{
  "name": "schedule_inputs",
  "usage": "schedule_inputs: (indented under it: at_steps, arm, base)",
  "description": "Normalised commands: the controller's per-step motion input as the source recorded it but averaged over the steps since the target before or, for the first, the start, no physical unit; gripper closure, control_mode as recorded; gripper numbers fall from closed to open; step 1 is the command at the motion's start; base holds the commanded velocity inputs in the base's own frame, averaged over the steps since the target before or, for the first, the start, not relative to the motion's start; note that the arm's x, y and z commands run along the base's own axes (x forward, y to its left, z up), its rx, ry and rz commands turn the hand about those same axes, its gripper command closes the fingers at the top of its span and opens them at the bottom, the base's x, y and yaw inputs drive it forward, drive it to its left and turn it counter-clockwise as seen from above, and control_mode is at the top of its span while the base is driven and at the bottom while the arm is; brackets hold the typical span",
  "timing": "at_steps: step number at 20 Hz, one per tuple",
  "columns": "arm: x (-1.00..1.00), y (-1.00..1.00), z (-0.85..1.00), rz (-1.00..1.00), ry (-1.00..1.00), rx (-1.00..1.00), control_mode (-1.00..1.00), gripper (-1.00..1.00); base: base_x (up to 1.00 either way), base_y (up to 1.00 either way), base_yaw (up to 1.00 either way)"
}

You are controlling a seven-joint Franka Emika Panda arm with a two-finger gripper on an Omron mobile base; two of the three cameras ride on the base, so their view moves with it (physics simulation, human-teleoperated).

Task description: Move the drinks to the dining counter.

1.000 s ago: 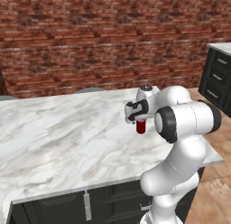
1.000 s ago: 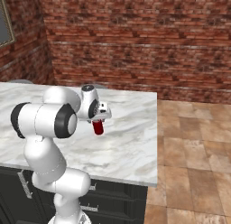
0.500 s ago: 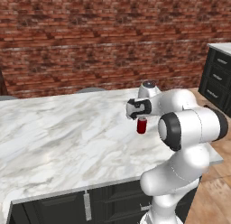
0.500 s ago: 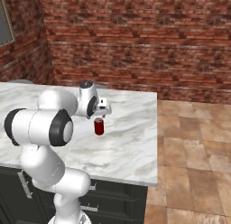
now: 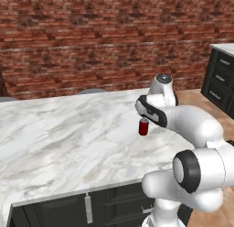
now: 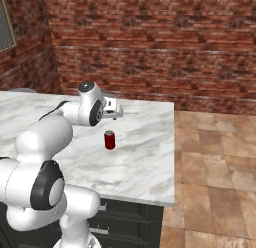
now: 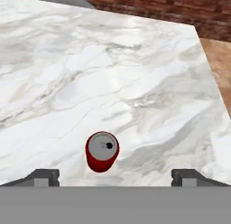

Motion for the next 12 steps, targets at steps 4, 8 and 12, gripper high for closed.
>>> schedule_inputs:
  at_steps: [4, 8, 12]
  arm:
    - [-0.94, 0.00, 0.59, -0.19, -0.11, 0.03, -1.00, -1.00]
    - [-0.91, 0.05, 0.87, -0.15, -0.03, 0.07, -1.00, -1.00]
    - [-0.81, 0.52, 0.45, 0.01, -0.30, -0.12, -1.00, -1.00]
  base:
    - [0.00, 0.00, 0.00]
    - [0.00, 0.00, 0.00]
    - [0.00, 0.00, 0.00]
